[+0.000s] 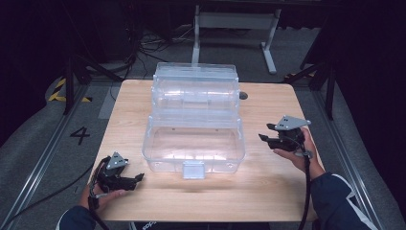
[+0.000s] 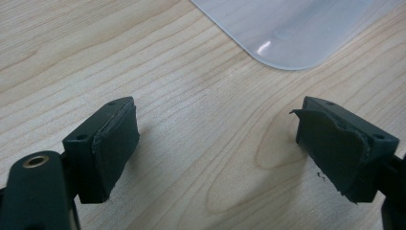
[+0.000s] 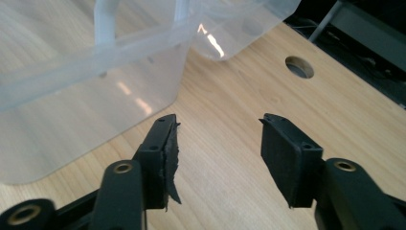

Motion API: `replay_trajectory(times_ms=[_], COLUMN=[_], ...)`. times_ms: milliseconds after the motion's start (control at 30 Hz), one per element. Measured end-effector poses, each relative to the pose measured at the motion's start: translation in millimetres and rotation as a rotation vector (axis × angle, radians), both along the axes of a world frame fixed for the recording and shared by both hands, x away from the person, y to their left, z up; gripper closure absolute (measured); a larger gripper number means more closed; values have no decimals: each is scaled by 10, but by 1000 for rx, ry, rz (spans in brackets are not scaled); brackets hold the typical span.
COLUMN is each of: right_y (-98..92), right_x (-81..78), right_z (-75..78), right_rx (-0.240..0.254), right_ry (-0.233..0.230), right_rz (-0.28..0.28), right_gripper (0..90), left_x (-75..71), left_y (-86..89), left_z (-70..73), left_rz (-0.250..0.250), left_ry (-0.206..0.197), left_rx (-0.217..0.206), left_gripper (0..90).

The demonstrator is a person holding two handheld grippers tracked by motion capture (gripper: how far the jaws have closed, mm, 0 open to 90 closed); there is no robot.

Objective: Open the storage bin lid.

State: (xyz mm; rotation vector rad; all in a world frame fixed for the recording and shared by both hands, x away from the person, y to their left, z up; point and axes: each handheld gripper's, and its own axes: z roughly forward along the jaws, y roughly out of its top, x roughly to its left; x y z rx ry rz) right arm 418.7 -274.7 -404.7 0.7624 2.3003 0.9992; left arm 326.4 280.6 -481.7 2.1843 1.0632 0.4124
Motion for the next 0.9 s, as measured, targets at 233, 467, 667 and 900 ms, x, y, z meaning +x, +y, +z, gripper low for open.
replay_trajectory(times_ms=[233, 467, 667, 900], right_y=[-99, -195, -266, -343], right_x=[-87, -187, -290, -395], right_z=[-113, -249, -371, -474], right_rx=[-11, -17, -24, -9], right_ry=[26, 54, 78, 108], right_rz=[-14, -27, -37, -69], right_gripper=[431, 420, 413, 388], left_x=[0, 0, 0, 0], left_y=[0, 0, 0, 0], left_z=[0, 0, 0, 0], left_rz=[1, 0, 0, 0], left_ry=[0, 0, 0, 0], left_rx=[0, 0, 0, 0], left_gripper=[150, 150, 150, 150])
